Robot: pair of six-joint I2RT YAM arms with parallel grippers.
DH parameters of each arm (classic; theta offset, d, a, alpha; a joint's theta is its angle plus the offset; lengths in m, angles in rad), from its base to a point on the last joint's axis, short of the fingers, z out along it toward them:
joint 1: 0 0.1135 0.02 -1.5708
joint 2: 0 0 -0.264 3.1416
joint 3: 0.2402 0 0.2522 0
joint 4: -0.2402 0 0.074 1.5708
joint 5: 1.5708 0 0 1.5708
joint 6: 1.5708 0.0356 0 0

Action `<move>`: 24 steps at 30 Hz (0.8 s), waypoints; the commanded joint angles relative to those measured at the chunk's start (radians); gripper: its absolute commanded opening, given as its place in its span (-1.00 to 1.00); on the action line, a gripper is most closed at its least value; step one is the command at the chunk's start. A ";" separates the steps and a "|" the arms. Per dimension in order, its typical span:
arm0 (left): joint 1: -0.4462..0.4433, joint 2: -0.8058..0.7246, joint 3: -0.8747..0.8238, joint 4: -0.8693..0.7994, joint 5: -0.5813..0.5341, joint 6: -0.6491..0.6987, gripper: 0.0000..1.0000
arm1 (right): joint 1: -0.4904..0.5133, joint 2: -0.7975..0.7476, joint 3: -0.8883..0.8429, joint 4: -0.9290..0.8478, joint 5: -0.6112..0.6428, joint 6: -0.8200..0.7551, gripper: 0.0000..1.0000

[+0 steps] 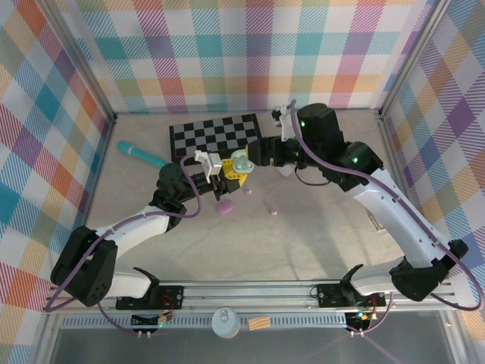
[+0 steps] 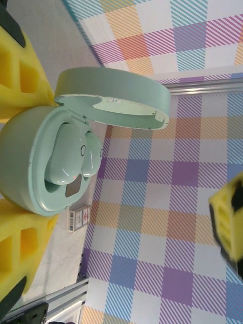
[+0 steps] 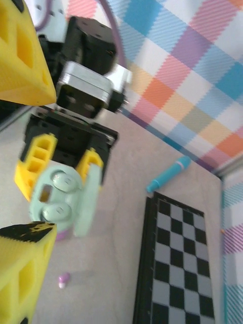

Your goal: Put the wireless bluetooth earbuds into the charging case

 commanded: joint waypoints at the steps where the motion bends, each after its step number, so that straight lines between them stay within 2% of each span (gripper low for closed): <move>1: 0.001 -0.032 -0.018 0.051 0.010 -0.006 -0.29 | -0.015 0.090 0.072 -0.061 0.061 -0.029 0.35; 10: 0.002 -0.054 -0.015 0.018 0.010 0.007 -0.29 | -0.029 0.257 0.205 -0.147 0.040 -0.019 0.39; 24: 0.002 -0.050 -0.014 0.016 -0.011 0.006 -0.29 | -0.030 0.168 0.081 -0.129 -0.073 -0.021 0.43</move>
